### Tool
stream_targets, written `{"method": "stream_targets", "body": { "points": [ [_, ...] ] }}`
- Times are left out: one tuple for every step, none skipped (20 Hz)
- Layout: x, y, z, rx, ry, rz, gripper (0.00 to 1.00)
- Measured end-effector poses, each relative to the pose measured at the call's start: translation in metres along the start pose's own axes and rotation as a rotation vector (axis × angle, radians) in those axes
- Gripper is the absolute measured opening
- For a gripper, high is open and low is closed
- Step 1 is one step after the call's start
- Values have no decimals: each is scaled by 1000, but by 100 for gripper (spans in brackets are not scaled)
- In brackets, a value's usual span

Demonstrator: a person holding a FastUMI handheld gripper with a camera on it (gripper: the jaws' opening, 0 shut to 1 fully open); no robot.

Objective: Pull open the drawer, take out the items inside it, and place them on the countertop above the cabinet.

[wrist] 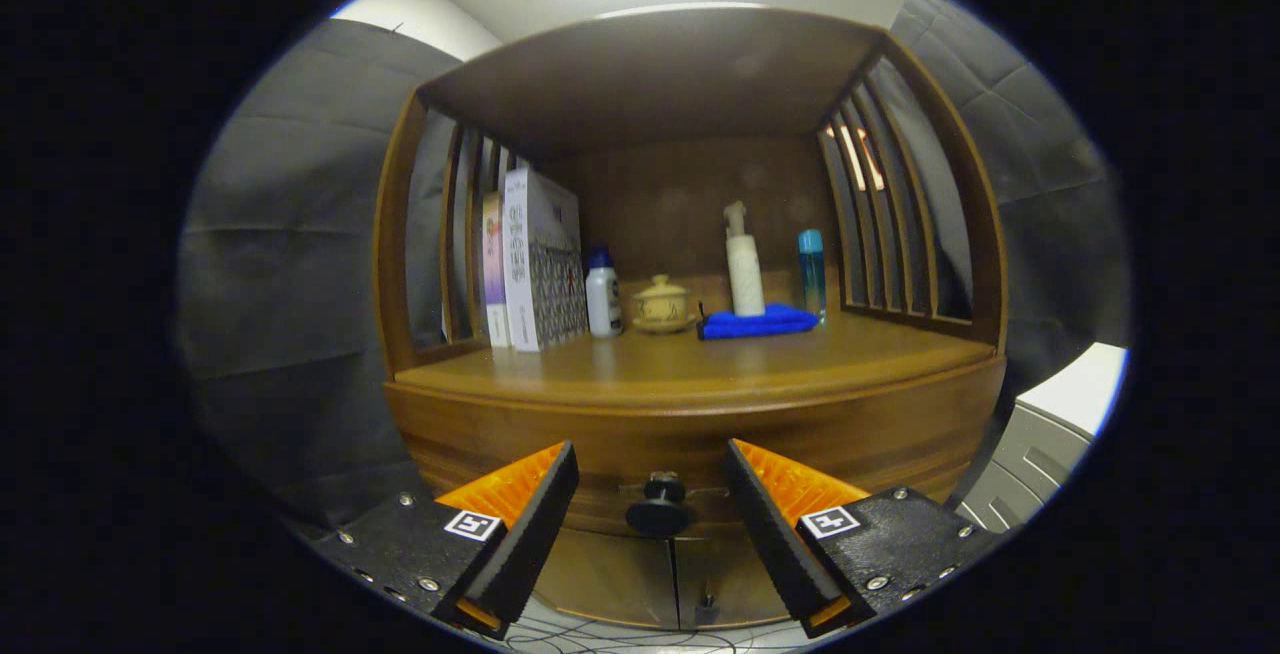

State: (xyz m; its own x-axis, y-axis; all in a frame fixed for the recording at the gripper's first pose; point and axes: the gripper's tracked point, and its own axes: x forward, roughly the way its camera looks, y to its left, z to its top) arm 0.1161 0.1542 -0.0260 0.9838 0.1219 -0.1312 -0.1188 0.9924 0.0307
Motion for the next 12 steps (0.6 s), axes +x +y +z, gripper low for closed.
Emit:
{"method": "stream_targets", "body": {
  "points": [
    [4,-1,-9,4,26,-3,93],
    [9,-2,-18,10,47,-8,91],
    [14,-3,-27,17,68,-12,89],
    [18,-3,-33,27,84,-12,86],
    [23,-4,-36,37,96,-21,80],
    [27,-5,-39,49,105,-26,74],
    [29,-2,-41,66,112,-10,67],
    [28,-4,-41,77,103,-16,61],
    [31,-3,-41,71,102,-13,56],
    [29,-1,-41,54,95,-12,50],
    [29,-1,-43,23,100,-12,45],
    [26,-2,-42,2,98,-14,39]
  ]
}}
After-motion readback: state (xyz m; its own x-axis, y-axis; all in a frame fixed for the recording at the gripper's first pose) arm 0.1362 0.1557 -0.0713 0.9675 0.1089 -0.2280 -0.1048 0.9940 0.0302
